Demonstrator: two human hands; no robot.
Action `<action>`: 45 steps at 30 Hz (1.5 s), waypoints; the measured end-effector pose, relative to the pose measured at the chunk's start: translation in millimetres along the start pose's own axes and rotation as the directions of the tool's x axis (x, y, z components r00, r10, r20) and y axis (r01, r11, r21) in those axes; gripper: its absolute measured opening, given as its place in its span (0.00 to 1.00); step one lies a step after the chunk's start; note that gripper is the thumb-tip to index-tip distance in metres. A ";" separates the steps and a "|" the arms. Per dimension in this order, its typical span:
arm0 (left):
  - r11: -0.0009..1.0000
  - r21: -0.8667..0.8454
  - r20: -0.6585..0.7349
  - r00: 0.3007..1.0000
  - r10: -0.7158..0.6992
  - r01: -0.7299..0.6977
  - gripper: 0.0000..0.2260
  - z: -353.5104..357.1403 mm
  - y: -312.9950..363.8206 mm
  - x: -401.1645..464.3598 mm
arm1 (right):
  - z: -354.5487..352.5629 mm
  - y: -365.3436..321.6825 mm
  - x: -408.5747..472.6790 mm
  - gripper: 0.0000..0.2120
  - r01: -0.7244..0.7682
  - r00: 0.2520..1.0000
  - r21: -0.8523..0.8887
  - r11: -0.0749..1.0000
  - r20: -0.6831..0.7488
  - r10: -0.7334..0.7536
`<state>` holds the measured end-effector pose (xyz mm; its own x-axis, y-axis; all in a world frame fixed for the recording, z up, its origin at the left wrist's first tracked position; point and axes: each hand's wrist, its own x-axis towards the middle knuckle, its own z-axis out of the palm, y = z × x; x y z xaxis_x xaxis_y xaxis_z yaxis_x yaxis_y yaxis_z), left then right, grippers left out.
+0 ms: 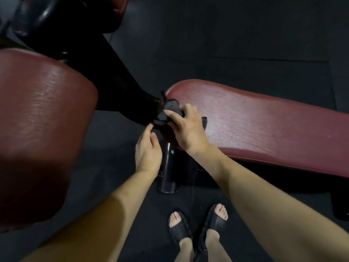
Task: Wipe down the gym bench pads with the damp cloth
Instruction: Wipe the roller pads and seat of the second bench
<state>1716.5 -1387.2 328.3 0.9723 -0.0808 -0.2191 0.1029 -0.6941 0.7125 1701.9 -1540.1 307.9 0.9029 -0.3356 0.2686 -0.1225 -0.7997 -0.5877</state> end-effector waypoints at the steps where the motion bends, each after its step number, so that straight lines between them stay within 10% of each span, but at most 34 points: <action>1: 1.000 -0.006 -0.016 1.000 -0.027 0.027 0.18 -4.3 -2.7 -0.2 | 2.1 -3.2 2.8 0.15 0.056 0.998 -0.027 0.998 0.014 -0.056; 9: 0.998 0.034 0.037 0.998 0.050 -0.051 0.16 -10.5 -16.5 -12.9 | -40.0 43.6 -94.8 0.23 0.271 0.953 -0.118 0.955 0.174 -0.249; 16: 0.973 0.111 0.138 0.973 0.185 -0.201 0.18 -5.4 -19.4 -18.2 | -9.8 -2.6 -54.8 0.18 0.061 0.998 -0.042 0.997 0.013 -0.060; 25: 0.933 0.162 0.198 0.937 0.288 -0.321 0.17 -7.1 -8.9 -15.5 | -57.4 80.2 -129.2 0.15 0.075 0.997 -0.114 0.991 0.009 -0.075; 33: 0.917 0.166 0.162 0.928 0.337 -0.362 0.19 -9.9 2.8 -13.4 | -13.2 -0.4 -71.2 0.18 0.071 0.996 -0.037 0.997 0.047 -0.069; 45: 0.725 0.242 0.324 0.759 0.566 -0.644 0.16 66.3 49.9 -54.2 | -75.8 118.3 -126.8 0.23 -0.048 0.999 -0.057 0.997 0.014 0.049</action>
<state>1655.0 -1464.8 331.5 0.7278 -0.6855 0.0209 -0.6026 -0.6247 0.4967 1541.8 -1629.9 262.2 0.9017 -0.3672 0.2284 -0.1891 -0.8098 -0.5555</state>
